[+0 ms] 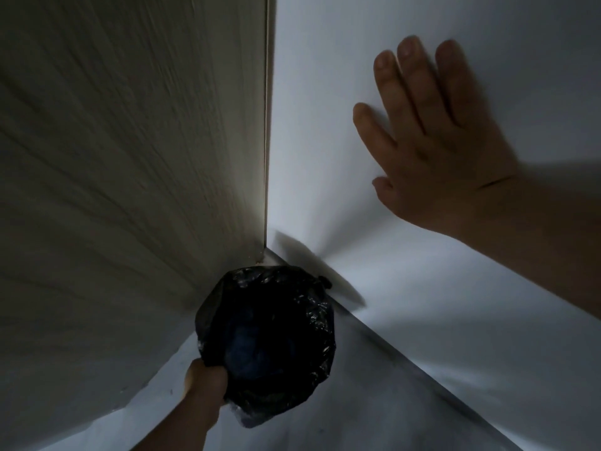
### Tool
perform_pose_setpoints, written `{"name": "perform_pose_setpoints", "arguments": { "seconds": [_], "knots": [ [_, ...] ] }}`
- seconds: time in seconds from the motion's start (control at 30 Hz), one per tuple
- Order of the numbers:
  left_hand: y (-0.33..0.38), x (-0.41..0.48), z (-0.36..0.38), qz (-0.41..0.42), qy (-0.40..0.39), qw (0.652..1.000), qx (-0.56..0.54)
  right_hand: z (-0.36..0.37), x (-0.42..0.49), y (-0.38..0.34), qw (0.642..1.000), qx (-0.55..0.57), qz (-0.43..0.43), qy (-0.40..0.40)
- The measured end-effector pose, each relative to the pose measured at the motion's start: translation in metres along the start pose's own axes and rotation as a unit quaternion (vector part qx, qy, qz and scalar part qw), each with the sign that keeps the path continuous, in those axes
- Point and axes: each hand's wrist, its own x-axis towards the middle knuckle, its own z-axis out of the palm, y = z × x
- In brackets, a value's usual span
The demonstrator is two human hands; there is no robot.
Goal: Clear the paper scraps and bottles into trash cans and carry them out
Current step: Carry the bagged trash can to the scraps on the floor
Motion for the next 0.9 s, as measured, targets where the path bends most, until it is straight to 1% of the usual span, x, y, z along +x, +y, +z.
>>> {"name": "perform_pose_setpoints", "arguments": {
  "seconds": [0.13, 0.2, 0.23, 0.3, 0.33, 0.37, 0.4, 0.43, 0.47, 0.5, 0.53, 0.57, 0.6, 0.67, 0.8, 0.9],
  "knots": [
    [0.039, -0.052, -0.024, 0.066, -0.036, 0.997, 0.028, -0.010, 0.004, 0.001, 0.999, 0.039, 0.016, -0.032],
    [0.060, -0.088, -0.044, 0.095, -0.050, 0.994, 0.011, -0.023, 0.008, 0.001, 0.990, 0.126, 0.047, -0.043],
    [0.069, -0.107, -0.056, 0.105, -0.065, 0.992, 0.005, -0.032, 0.009, 0.001, 0.980, 0.183, 0.062, -0.051],
    [0.092, -0.158, -0.080, 0.121, -0.096, 0.988, -0.013, -0.059, 0.007, 0.002, 0.948, 0.290, 0.095, -0.094],
    [0.099, -0.178, -0.090, 0.124, -0.112, 0.986, -0.014, -0.071, 0.004, 0.000, 0.913, 0.360, 0.128, -0.141],
    [0.105, -0.196, -0.100, 0.132, -0.124, 0.983, -0.013, -0.082, 0.000, -0.002, 0.859, 0.430, 0.172, -0.217],
    [0.117, -0.218, -0.113, 0.139, -0.132, 0.982, -0.004, -0.100, -0.002, 0.007, 0.793, 0.487, 0.224, -0.291],
    [0.125, -0.238, -0.125, 0.153, -0.136, 0.979, 0.002, -0.115, -0.005, 0.016, 0.728, 0.525, 0.271, -0.347],
    [0.132, -0.259, -0.136, 0.170, -0.141, 0.975, 0.006, -0.128, -0.009, 0.026, 0.671, 0.558, 0.315, -0.373],
    [0.143, -0.281, -0.147, 0.192, -0.144, 0.971, 0.018, -0.141, -0.011, 0.040, 0.628, 0.587, 0.349, -0.373],
    [0.153, -0.305, -0.158, 0.211, -0.145, 0.966, 0.024, -0.154, -0.013, 0.055, 0.597, 0.608, 0.368, -0.372],
    [0.161, -0.325, -0.168, 0.223, -0.150, 0.963, 0.022, -0.167, -0.014, 0.070, 0.582, 0.616, 0.379, -0.371],
    [0.169, -0.347, -0.177, 0.227, -0.152, 0.962, 0.012, -0.178, -0.017, 0.084, 0.577, 0.619, 0.388, -0.367],
    [0.185, -0.388, -0.194, 0.236, -0.141, 0.961, -0.002, -0.205, -0.021, 0.112, 0.577, 0.621, 0.405, -0.341],
    [0.202, -0.465, -0.236, 0.280, -0.055, 0.957, -0.041, -0.264, -0.027, 0.158, 0.568, 0.655, 0.404, -0.291],
    [0.202, -0.525, -0.273, 0.288, -0.008, 0.953, -0.096, -0.313, -0.031, 0.181, 0.575, 0.673, 0.386, -0.258]
  ]
}}
